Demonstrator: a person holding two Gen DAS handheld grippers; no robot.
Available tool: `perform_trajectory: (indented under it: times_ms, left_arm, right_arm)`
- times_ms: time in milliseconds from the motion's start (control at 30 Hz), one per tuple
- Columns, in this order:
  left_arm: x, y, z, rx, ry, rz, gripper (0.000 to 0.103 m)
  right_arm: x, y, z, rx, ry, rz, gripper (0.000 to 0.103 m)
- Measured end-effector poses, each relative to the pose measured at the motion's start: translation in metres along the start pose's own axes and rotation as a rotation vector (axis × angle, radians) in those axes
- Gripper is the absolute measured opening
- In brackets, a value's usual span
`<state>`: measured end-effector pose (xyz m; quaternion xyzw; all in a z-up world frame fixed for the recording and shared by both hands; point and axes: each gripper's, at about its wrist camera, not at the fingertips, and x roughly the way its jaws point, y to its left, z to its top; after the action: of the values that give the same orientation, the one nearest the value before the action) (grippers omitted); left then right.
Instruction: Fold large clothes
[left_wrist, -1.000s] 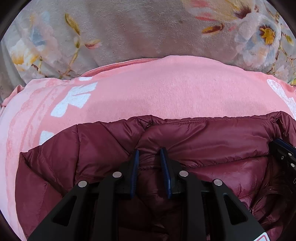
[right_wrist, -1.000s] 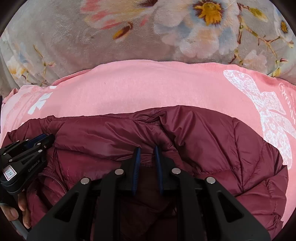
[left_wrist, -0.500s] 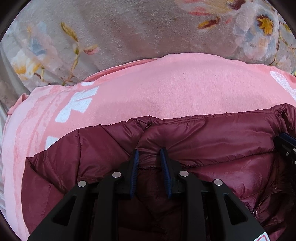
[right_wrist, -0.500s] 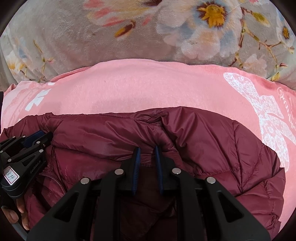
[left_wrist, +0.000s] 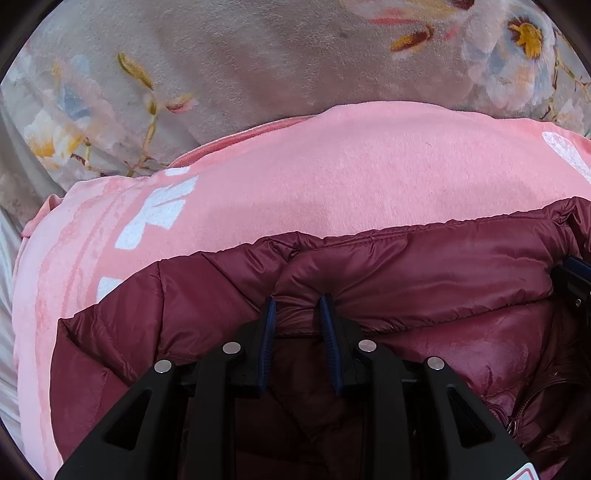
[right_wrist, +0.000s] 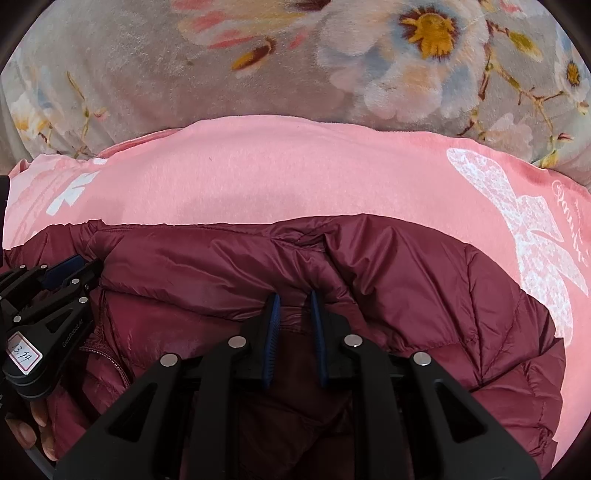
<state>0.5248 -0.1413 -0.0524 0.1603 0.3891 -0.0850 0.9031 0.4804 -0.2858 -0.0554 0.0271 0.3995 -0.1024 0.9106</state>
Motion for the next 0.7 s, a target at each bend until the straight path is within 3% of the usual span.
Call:
perform_trajectory:
  times_ms: [233, 267, 367, 467, 533, 633, 700]
  left_arm:
    - [0.002, -0.003, 0.003, 0.012, 0.007, 0.030, 0.028]
    - [0.003, -0.005, 0.004, 0.016, 0.009, 0.051, 0.032]
    - [0.006, -0.005, 0.006, 0.015, 0.014, 0.165, 0.061]
    - [0.001, 0.002, 0.003, -0.003, 0.012, 0.182, 0.071]
    - [-0.015, 0.014, -0.006, -0.044, 0.023, 0.159, 0.072]
    - [-0.063, 0.046, -0.038, -0.149, 0.039, -0.028, 0.072]
    - [-0.095, 0.065, -0.067, -0.177, 0.056, -0.111, 0.076]
  right_arm:
    - [0.001, 0.000, 0.000, -0.001, 0.001, -0.005, 0.016]
    - [0.001, 0.001, 0.000, -0.003, 0.002, -0.010, 0.016]
    - [0.003, 0.004, 0.001, -0.019, 0.002, -0.032, 0.016]
    - [-0.003, -0.002, 0.000, 0.003, 0.000, 0.019, 0.023]
    - [-0.025, -0.009, -0.007, 0.056, 0.019, 0.034, 0.026]
    - [-0.090, -0.031, -0.039, 0.124, -0.010, 0.111, 0.058]
    - [-0.144, -0.053, -0.080, 0.141, -0.037, 0.157, 0.063]
